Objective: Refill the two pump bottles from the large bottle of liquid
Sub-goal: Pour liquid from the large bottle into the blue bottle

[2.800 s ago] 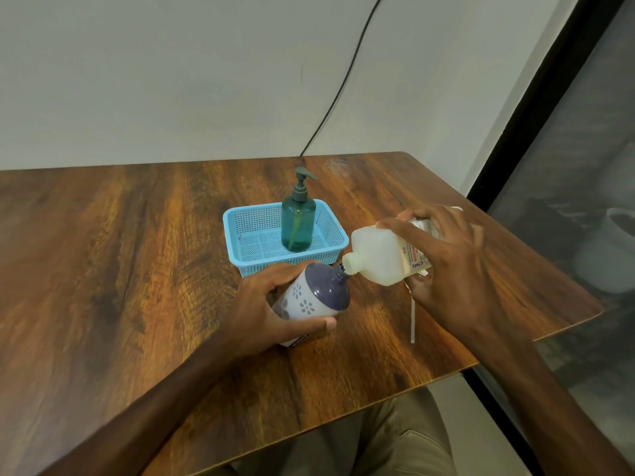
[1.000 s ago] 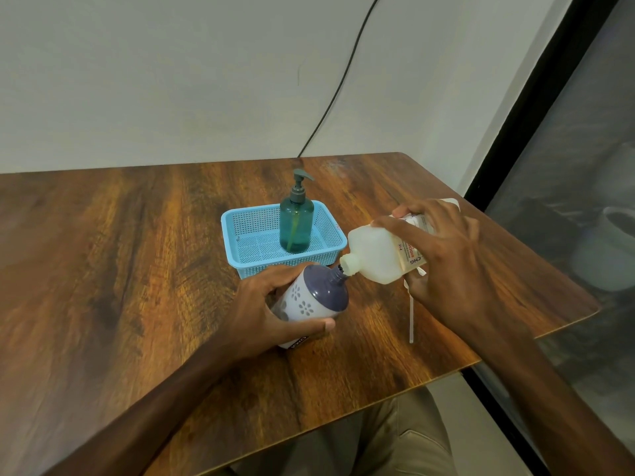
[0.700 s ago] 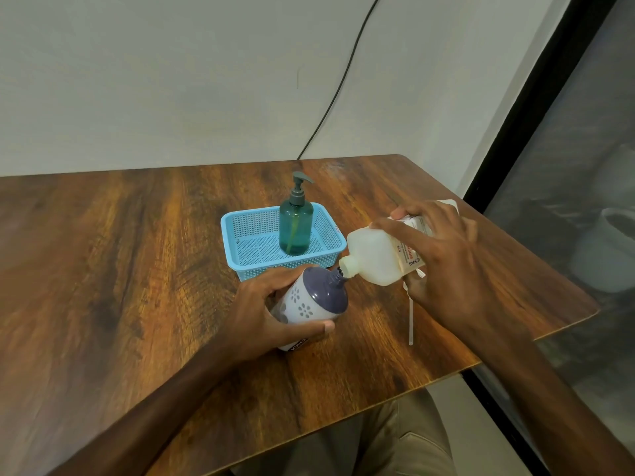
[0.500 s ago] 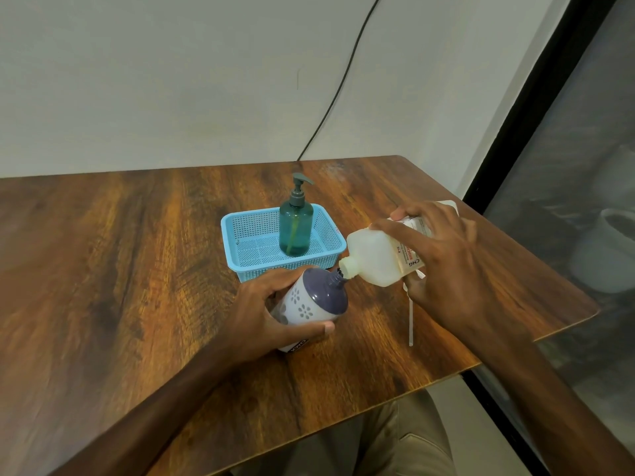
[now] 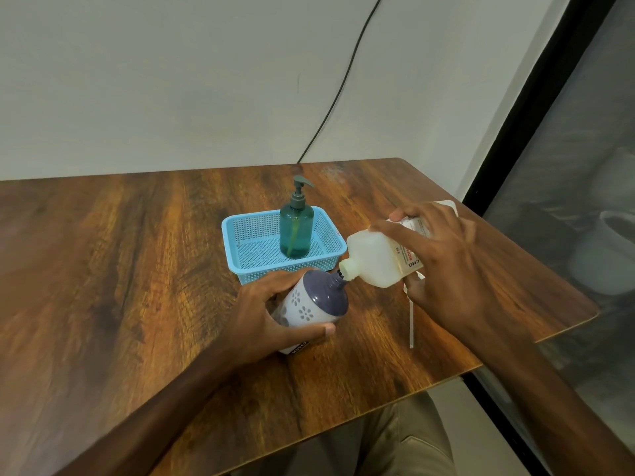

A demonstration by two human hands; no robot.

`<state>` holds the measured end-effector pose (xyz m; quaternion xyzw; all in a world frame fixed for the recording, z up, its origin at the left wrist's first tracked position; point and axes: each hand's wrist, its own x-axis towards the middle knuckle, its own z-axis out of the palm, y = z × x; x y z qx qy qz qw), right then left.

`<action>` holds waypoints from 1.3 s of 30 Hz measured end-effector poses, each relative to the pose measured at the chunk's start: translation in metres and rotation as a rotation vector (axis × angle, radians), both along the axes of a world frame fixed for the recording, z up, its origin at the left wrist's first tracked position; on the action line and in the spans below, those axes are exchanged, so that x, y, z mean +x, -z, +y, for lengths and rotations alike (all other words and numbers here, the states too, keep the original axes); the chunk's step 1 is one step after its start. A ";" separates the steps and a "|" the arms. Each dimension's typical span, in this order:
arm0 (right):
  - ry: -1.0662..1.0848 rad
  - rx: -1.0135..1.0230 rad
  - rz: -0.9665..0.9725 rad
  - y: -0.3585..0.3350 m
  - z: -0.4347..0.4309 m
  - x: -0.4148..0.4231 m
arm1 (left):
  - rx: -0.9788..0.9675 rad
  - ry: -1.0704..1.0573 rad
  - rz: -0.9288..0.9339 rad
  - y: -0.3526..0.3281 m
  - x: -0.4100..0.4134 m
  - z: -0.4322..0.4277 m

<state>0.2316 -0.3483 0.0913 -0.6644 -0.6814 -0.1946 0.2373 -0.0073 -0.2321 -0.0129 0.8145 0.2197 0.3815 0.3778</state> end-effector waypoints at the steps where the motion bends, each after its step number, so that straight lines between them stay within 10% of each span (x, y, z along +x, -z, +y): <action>1: -0.001 0.001 0.001 0.000 0.000 0.000 | 0.003 0.001 0.000 0.000 0.000 0.000; 39: -0.027 -0.024 -0.084 -0.021 -0.002 -0.016 | -0.029 -0.023 0.030 -0.001 0.000 -0.001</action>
